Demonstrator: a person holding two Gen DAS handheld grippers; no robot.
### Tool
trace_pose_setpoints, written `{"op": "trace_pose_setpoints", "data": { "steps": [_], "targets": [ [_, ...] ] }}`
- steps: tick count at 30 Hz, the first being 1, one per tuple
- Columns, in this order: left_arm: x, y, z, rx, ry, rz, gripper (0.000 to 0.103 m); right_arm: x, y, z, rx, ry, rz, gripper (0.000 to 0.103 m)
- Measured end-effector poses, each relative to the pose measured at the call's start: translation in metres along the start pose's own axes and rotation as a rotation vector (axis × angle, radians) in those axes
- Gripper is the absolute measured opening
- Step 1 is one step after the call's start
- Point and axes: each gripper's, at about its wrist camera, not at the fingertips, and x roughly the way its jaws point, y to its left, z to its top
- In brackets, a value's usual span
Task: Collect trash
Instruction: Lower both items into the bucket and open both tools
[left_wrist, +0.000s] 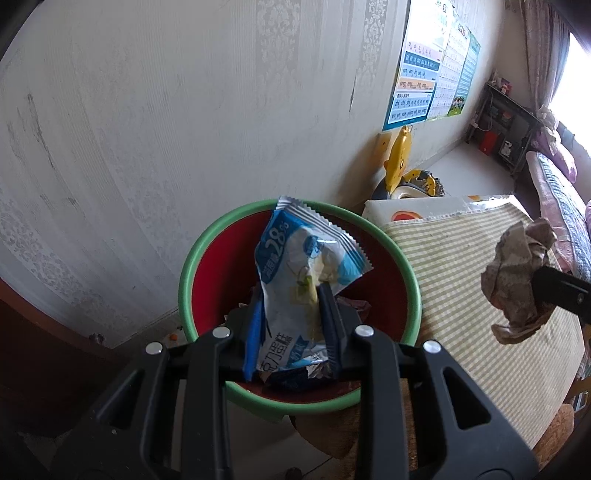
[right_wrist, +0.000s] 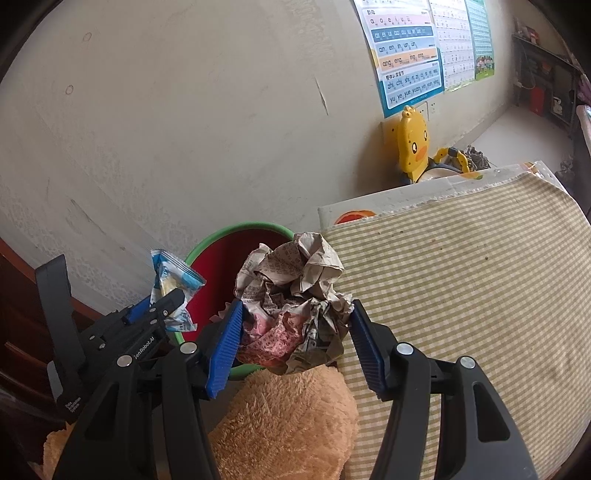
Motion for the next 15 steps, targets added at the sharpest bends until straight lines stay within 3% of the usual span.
{"op": "trace_pose_setpoints", "data": {
  "steps": [15],
  "targets": [
    [0.014, 0.011, 0.001, -0.007, 0.025, 0.004, 0.028, 0.020, 0.008, 0.010, -0.023, 0.022, -0.005, 0.056]
  ]
}}
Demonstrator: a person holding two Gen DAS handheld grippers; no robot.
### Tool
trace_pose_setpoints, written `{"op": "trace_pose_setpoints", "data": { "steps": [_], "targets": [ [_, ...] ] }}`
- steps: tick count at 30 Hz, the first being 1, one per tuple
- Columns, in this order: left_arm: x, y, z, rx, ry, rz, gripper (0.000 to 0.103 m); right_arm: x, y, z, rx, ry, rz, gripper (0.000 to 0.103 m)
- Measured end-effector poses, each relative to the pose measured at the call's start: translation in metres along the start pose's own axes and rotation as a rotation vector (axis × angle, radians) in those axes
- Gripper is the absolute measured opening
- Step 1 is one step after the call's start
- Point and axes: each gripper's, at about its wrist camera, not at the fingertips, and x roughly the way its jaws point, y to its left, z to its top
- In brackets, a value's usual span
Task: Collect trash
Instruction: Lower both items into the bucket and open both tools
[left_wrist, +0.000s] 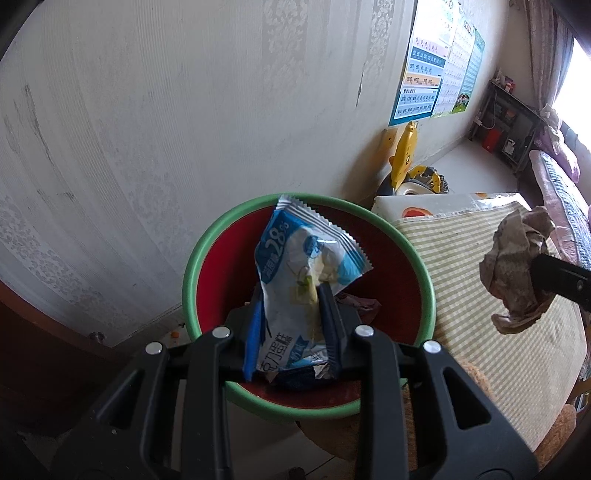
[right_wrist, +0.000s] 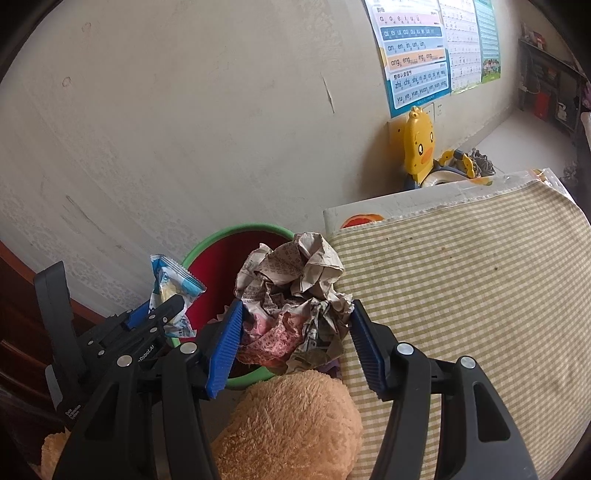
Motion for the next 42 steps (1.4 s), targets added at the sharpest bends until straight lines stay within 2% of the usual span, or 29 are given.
{"op": "trace_pose_setpoints", "data": {
  "steps": [11, 26, 42],
  "targets": [
    [0.018, 0.008, 0.003, -0.005, 0.025, 0.007, 0.028, 0.016, 0.005, 0.017, -0.023, 0.003, 0.015, 0.056],
    [0.039, 0.009, 0.002, -0.005, 0.070, 0.019, 0.028, 0.039, 0.014, 0.022, -0.051, 0.038, 0.034, 0.057],
    [0.072, 0.011, -0.001, -0.023, 0.134, 0.027, 0.028, 0.055, 0.026, 0.041, -0.072, 0.021, 0.072, 0.057]
  ]
}}
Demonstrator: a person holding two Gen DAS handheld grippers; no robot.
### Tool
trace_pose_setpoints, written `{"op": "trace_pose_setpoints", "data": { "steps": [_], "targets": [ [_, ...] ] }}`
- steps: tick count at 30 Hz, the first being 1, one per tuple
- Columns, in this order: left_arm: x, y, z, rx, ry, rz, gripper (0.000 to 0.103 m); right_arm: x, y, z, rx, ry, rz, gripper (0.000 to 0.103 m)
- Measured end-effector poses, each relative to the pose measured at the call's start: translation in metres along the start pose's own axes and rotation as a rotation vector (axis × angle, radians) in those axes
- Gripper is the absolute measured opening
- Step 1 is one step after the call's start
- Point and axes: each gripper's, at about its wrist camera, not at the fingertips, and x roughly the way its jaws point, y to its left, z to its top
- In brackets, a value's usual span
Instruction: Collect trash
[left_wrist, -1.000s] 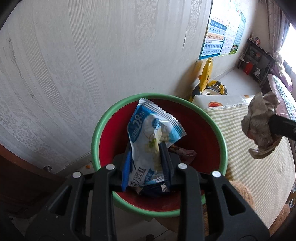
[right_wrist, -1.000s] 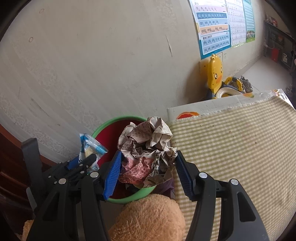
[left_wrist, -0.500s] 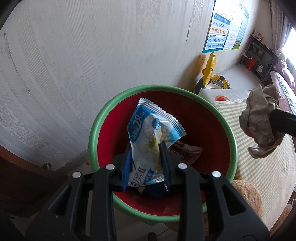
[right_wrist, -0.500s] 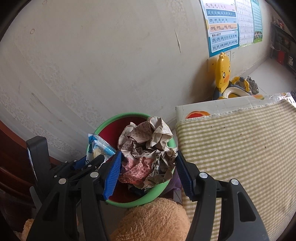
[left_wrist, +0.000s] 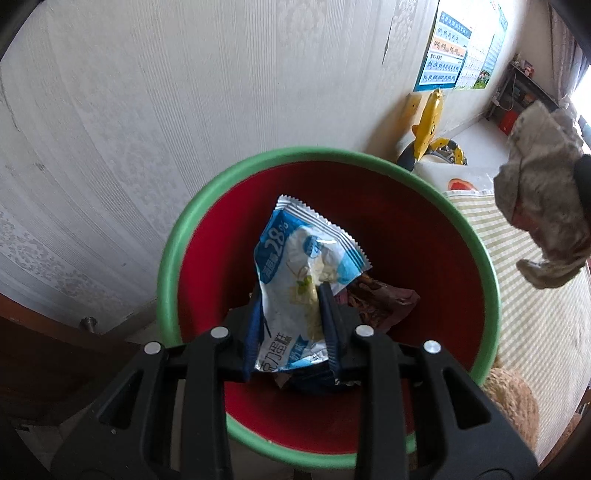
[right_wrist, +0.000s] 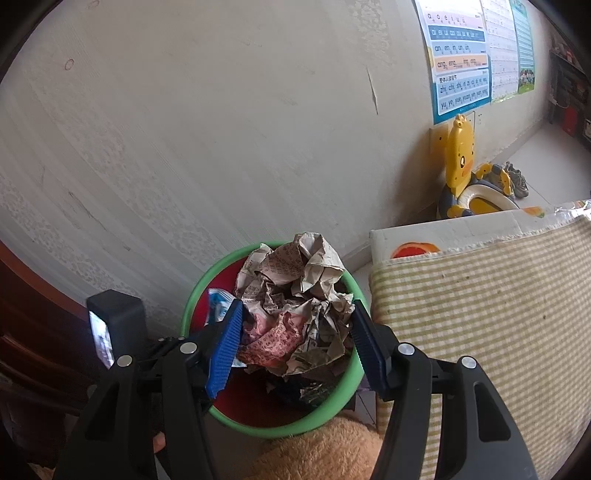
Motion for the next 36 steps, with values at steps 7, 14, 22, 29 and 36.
{"op": "trace_pose_setpoints", "data": {
  "steps": [7, 14, 22, 29, 36],
  "targets": [
    [0.001, 0.008, 0.000, -0.030, -0.017, 0.011, 0.060, 0.006, 0.001, 0.000, 0.001, 0.000, 0.015, 0.067],
    [-0.023, 0.016, 0.003, -0.069, -0.104, 0.059, 0.091, -0.004, 0.003, -0.007, -0.011, -0.046, 0.009, 0.086],
    [-0.098, 0.003, 0.008, -0.089, -0.402, 0.167, 0.097, -0.062, 0.015, -0.029, -0.122, -0.263, -0.071, 0.096],
    [-0.171, -0.021, 0.006, -0.124, -0.651, 0.216, 0.098, -0.146, 0.029, -0.059, -0.212, -0.607, -0.163, 0.096],
    [-0.206, -0.045, -0.001, -0.121, -0.685, 0.228, 0.098, -0.182, 0.009, -0.080, -0.128, -0.677, -0.070, 0.096]
  ]
}}
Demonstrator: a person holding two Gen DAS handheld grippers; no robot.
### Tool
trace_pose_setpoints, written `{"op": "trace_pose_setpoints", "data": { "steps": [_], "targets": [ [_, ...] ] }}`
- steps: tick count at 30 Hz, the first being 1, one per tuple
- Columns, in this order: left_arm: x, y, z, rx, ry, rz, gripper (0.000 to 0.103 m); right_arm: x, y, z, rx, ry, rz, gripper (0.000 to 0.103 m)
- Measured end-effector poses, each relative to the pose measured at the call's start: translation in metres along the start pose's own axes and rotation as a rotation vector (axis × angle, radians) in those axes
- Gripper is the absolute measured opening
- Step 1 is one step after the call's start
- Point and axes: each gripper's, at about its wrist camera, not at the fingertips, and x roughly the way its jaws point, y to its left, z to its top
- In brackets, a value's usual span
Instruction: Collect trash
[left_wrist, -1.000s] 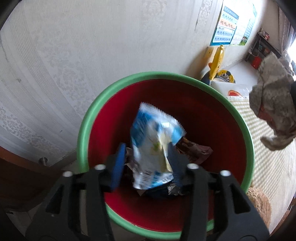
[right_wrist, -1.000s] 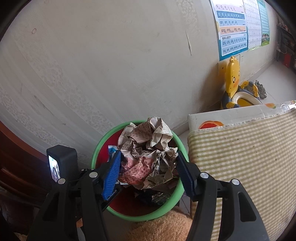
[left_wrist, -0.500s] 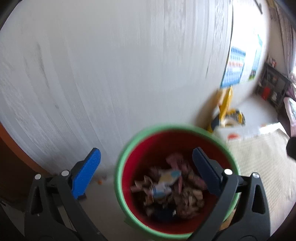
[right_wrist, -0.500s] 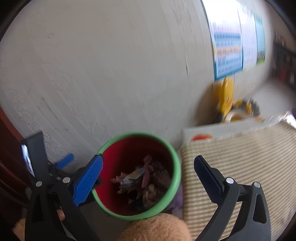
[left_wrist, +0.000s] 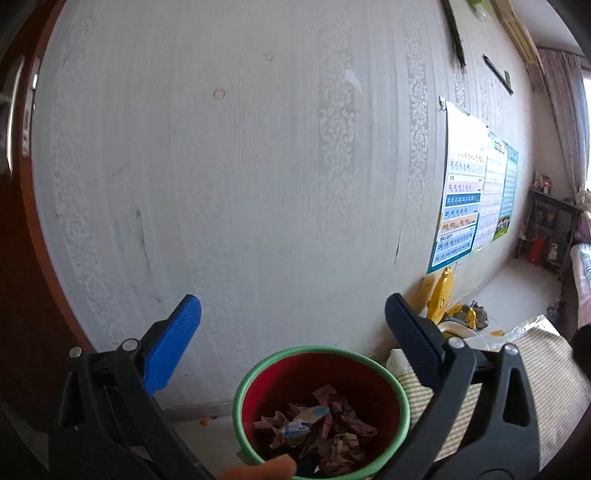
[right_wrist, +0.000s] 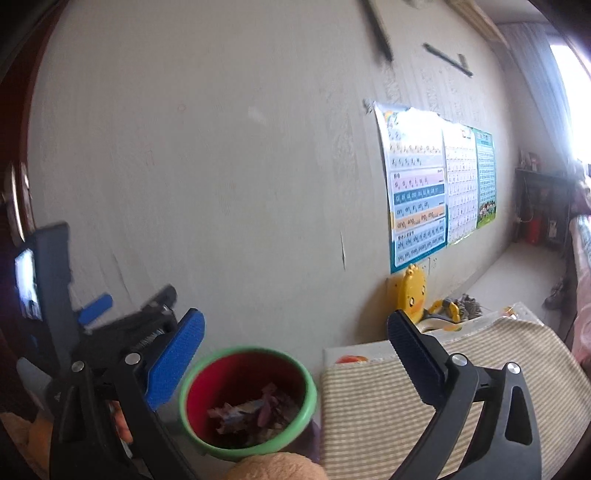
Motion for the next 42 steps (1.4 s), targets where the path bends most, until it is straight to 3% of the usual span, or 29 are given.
{"op": "trace_pose_setpoints", "data": {
  "steps": [2, 4, 9, 18, 42],
  "targets": [
    [-0.009, -0.006, 0.000, 0.031, -0.001, 0.004, 0.098, -0.019, 0.001, -0.001, -0.034, -0.082, -0.043, 0.096],
    [-0.016, -0.010, 0.001, 0.043, 0.015, -0.005, 0.098, -0.026, 0.006, 0.002, -0.085, -0.076, -0.111, 0.096],
    [-0.028, -0.019, 0.002, 0.047, 0.053, -0.042, 0.098, -0.040, -0.003, 0.015, -0.013, -0.057, -0.103, 0.096],
    [-0.045, -0.024, 0.005, 0.050, 0.057, -0.073, 0.098, -0.058, -0.005, 0.018, -0.009, -0.052, -0.118, 0.096],
    [-0.041, -0.024, 0.005, 0.049, 0.084, -0.077, 0.098, -0.053, -0.005, 0.014, -0.011, -0.026, -0.125, 0.096]
  ]
}}
